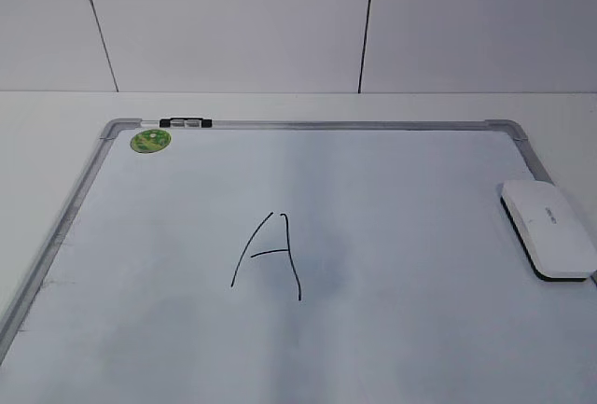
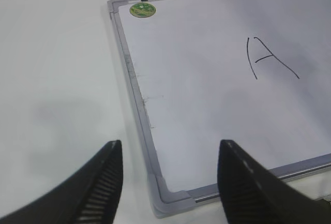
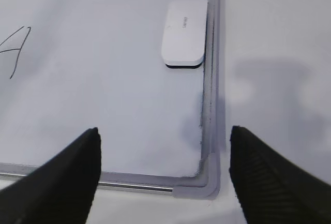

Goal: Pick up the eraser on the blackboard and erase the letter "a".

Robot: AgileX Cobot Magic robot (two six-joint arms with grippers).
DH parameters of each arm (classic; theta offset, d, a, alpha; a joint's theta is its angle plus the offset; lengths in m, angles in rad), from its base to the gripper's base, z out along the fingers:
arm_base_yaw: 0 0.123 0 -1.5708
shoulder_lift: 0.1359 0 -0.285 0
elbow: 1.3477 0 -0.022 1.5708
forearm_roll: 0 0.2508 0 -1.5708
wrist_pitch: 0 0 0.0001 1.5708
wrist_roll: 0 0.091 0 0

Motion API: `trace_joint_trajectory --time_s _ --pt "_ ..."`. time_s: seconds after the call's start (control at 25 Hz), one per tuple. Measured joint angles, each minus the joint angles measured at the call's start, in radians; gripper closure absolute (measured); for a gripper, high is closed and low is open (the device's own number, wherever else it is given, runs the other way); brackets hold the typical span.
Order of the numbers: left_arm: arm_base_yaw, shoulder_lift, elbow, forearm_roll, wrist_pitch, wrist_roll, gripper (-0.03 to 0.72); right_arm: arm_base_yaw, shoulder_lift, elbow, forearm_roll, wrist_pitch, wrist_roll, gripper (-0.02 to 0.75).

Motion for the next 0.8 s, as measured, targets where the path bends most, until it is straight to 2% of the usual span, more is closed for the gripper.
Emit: trace_joint_trajectory --time_s 0.4,0.8 --pt "0.113 -0.004 0.000 0.000 0.002 0.000 0.255 -0.205 0.000 0.000 0.000 0.000 0.000 0.146" --pt "0.163 -0.004 0.000 0.000 0.002 0.000 0.255 -0.298 0.000 0.000 -0.002 0.000 0.000 0.146"
